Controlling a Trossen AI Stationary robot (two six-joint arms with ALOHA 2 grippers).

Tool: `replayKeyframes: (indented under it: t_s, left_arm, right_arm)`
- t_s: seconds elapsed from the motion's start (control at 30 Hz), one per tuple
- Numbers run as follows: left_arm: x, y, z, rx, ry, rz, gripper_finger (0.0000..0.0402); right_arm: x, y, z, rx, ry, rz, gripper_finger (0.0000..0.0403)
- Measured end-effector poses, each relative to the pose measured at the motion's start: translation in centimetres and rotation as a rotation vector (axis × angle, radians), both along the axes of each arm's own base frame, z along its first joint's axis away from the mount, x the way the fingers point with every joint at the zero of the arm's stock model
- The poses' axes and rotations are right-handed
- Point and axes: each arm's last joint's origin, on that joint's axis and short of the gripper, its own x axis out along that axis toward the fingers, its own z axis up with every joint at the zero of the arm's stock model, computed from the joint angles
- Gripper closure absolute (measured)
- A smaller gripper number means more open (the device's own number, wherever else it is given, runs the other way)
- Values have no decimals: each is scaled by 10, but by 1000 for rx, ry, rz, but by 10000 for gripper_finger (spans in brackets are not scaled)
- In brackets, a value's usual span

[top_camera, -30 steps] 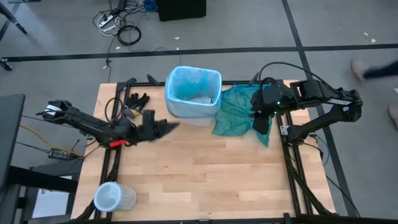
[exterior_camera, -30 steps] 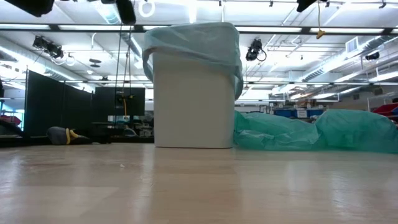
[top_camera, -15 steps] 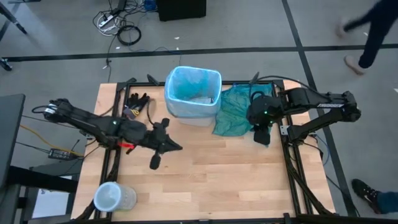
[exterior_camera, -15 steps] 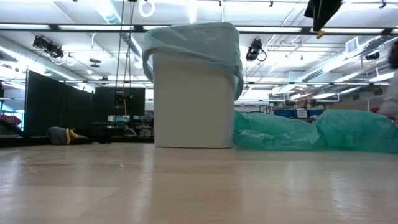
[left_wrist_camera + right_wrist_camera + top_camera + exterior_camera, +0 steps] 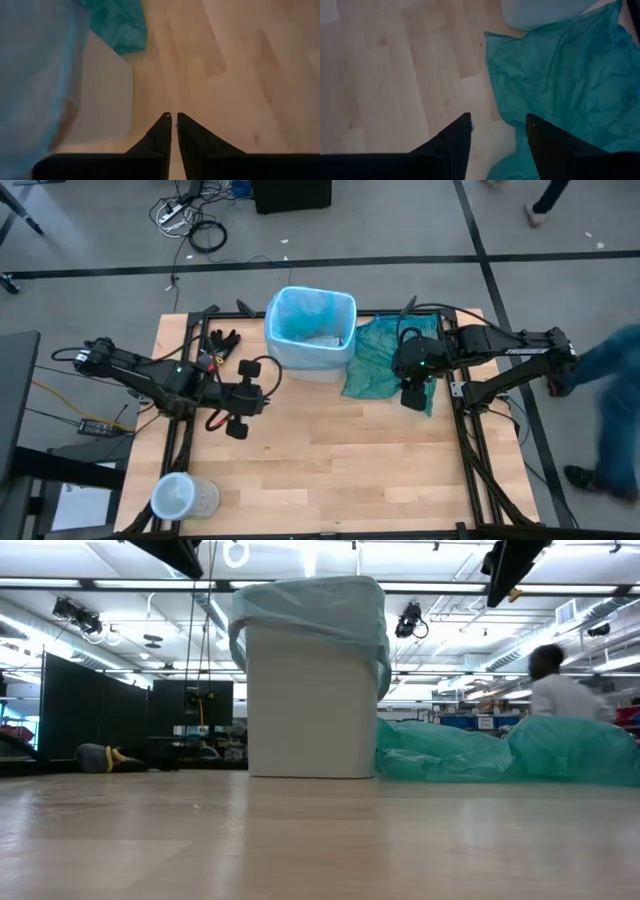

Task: Place trash/remove bag and relplace
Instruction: Remove the blue plastic trash bag from the trash bin

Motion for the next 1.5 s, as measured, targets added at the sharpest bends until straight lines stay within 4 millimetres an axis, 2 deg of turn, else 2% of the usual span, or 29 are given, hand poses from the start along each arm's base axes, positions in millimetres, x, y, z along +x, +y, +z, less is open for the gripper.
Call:
replayKeyframes:
  t_s: [0.07,0.27,0.47,0.73,1.17,1.5]
  left_arm:
    - [1,3,1,62,26,-28,348]
    - [2,19,-5,282,88,62,321]
    - [18,26,-15,458,113,206,314]
    - [36,24,-32,478,168,204,314]
    - [40,25,-29,489,104,245,314]
    - [41,34,-29,456,112,282,314]
  right_arm:
    - [0,-1,0,-15,-1,-9,214]
    - [0,-2,0,-51,-6,-35,183]
    - [0,-3,1,-46,-9,-47,177]
    - [0,-3,1,-43,-12,-49,187]
    - [0,-3,1,-35,-12,-51,188]
    - [0,-2,1,-35,-12,-51,189]
